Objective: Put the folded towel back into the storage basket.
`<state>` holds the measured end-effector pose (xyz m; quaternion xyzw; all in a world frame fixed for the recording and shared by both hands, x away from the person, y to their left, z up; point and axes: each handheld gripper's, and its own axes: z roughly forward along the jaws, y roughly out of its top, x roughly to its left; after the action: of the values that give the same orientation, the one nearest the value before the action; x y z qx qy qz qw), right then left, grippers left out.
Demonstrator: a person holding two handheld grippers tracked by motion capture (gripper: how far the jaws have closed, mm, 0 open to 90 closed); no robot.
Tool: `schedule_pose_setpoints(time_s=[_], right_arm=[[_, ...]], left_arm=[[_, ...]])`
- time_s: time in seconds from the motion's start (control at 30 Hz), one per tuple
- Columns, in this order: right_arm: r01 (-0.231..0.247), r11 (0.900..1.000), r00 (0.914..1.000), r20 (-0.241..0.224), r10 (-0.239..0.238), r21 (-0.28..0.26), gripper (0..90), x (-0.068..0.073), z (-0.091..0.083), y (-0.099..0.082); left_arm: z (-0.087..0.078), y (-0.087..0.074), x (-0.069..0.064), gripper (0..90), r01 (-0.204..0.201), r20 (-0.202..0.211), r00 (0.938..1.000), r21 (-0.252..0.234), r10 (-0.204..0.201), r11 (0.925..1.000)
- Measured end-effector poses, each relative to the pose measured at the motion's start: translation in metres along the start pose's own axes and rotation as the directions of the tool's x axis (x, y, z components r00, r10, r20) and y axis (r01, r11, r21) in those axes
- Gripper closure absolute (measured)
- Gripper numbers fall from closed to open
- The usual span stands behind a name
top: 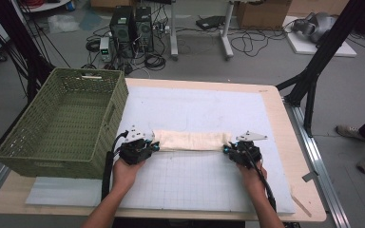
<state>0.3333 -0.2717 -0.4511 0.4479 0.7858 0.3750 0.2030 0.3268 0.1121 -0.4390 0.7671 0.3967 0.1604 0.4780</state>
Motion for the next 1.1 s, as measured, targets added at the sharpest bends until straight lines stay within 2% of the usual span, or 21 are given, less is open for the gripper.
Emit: schedule_pose_setpoints(time_s=[0.1,0.27,0.53,0.77,0.97,1.1], right_arm=[[-0.010,0.9999,0.9999,-0.010,0.010,0.000,79.6,-0.001,0.000,0.000],[-0.001,1.0000,0.9998,-0.018,0.001,-0.001,82.6,-0.001,-0.001,0.000],[-0.025,0.9985,0.9980,-0.059,0.022,-0.048,83.3,-0.005,-0.006,-0.002],[-0.027,0.9972,0.9972,-0.072,0.022,-0.070,83.3,-0.006,-0.009,-0.001],[-0.028,0.9931,0.9965,-0.082,0.018,-0.114,83.4,-0.009,-0.017,0.001],[-0.033,0.9852,0.9944,-0.104,0.015,-0.168,83.3,-0.011,-0.025,0.004]], left_arm=[[0.000,0.000,0.000,80.2,-0.004,-0.002,1.0000,0.002,0.004,1.0000],[-0.001,0.000,0.000,80.3,-0.007,-0.002,1.0000,-0.005,0.007,1.0000],[-0.004,0.001,0.002,80.4,0.000,-0.001,1.0000,-0.027,0.000,0.9996],[-0.007,0.004,0.003,80.4,0.012,0.003,0.9999,-0.049,-0.012,0.9987],[-0.012,0.008,0.003,80.4,0.003,0.008,1.0000,-0.074,-0.003,0.9972],[-0.016,0.010,0.003,80.4,-0.019,0.017,0.9996,-0.124,0.021,0.9921]])
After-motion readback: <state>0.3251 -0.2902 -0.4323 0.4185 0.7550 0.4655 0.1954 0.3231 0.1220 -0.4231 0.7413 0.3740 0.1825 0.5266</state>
